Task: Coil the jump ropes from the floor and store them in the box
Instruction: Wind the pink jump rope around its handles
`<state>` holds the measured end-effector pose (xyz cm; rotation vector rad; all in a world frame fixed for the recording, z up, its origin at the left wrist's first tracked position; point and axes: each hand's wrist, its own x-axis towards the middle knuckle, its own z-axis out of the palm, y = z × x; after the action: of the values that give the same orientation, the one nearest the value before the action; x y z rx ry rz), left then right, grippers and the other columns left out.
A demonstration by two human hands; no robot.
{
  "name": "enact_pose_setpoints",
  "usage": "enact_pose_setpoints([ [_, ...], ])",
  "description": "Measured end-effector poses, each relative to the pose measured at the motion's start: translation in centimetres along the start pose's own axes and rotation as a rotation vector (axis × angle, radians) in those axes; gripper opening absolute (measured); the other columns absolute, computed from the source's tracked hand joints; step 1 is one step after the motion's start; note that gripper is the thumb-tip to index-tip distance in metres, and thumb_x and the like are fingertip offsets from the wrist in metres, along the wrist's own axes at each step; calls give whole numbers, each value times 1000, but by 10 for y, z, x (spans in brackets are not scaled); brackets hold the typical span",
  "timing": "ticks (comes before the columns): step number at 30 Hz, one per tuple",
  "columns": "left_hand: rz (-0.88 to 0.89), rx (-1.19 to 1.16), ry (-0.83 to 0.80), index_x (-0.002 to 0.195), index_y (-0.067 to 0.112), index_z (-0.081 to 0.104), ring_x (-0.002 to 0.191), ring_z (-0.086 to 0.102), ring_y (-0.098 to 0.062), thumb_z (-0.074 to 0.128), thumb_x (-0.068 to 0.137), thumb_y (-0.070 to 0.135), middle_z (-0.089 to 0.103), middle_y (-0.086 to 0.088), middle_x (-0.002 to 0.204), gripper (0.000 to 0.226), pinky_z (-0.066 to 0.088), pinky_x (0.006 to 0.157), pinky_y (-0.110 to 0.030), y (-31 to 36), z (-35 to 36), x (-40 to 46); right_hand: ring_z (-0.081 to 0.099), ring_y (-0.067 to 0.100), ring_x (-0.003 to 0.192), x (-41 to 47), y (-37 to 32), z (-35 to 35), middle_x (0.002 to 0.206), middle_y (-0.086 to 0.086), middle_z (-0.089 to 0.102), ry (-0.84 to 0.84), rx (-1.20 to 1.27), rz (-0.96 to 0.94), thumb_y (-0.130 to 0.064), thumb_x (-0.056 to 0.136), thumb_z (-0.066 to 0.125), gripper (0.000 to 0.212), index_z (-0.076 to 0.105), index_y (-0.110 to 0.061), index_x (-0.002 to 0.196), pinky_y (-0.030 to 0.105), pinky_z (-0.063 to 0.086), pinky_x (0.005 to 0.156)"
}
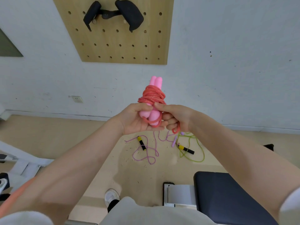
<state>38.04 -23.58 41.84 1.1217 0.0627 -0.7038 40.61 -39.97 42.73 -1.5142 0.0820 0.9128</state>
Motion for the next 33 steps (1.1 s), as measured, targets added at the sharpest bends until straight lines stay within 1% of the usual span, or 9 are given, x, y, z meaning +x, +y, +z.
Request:
enact_pose_setpoints([
  [3,-55,372,56,148,28,16,122,54,-27,85,41,58,41,-4,145,131,44,99,-41,1,-18,-6,15,4,30,0,2,-10,36,-10,20,-5,47,81,-50,87,52,56,33,-25,41,15,11,36],
  [6,179,877,178,144,44,-12,143,12,-3,85,63,33,-3,16,157,126,20,112,-25,8,-25,-15,16,4,29,-2,11,-18,35,-10,20,-22,-9,185,-62,84,47,56,31,-23,48,14,12,34],
  [9,382,1276,30,138,42,21,133,26,7,87,60,25,29,17,145,104,21,110,-12,13,-21,-14,18,2,27,-2,18,-12,33,-11,22,-174,-41,186,-58,80,46,57,35,-23,37,15,13,32],
  [12,530,1358,-8,124,37,46,119,41,15,89,53,37,51,23,118,83,35,102,-12,16,-14,-15,20,1,27,-3,19,-6,31,-13,25,-342,-78,150,-60,73,43,55,40,-24,31,17,16,36],
  [16,576,1406,-89,133,44,33,110,52,11,74,58,54,56,11,123,86,39,92,-7,28,7,-24,23,3,28,-7,19,-9,30,-10,32,-487,-158,156,-74,32,75,62,47,-20,46,16,25,41],
  [19,659,1438,-129,130,43,36,100,56,7,71,64,54,54,14,118,76,42,88,-10,31,23,-27,30,13,50,-1,26,-17,55,7,32,-407,-173,177,-66,11,85,78,52,-15,61,21,26,52],
  [22,626,1364,-110,110,37,55,89,59,0,71,66,49,59,17,100,48,47,79,-18,23,25,-24,26,9,51,-4,25,-23,65,4,28,-431,-211,180,-67,26,83,62,65,-16,57,23,18,50],
  [27,413,1216,67,100,27,62,82,60,0,79,73,29,65,14,92,32,48,74,-17,0,9,-14,21,5,33,-5,8,-30,40,-7,28,-188,-533,164,-34,97,41,36,40,-11,69,15,21,35],
  [33,317,995,276,95,12,63,67,51,-4,74,79,30,56,8,77,25,41,63,-14,-13,-4,-15,45,8,50,-10,-1,-31,62,-4,51,-150,-671,-30,-4,93,42,18,54,-14,86,19,37,49],
])
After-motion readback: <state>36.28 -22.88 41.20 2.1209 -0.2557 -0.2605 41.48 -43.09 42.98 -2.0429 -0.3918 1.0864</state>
